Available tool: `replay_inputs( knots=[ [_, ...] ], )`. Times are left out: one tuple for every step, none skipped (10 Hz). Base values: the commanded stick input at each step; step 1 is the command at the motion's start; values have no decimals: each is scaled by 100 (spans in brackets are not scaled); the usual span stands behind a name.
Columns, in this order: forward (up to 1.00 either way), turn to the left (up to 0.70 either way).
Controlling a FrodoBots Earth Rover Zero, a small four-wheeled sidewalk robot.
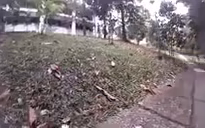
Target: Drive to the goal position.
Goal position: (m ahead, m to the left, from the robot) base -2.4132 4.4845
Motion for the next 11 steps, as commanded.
replay_inputs(
  knots=[
    [0, 30],
    [0, 30],
    [0, 30],
    [0, 30],
    [0, 30],
    [0, 30],
    [0, 30],
    [0, 30],
    [0, 30],
    [0, 30],
    [0, 30]
  ],
)
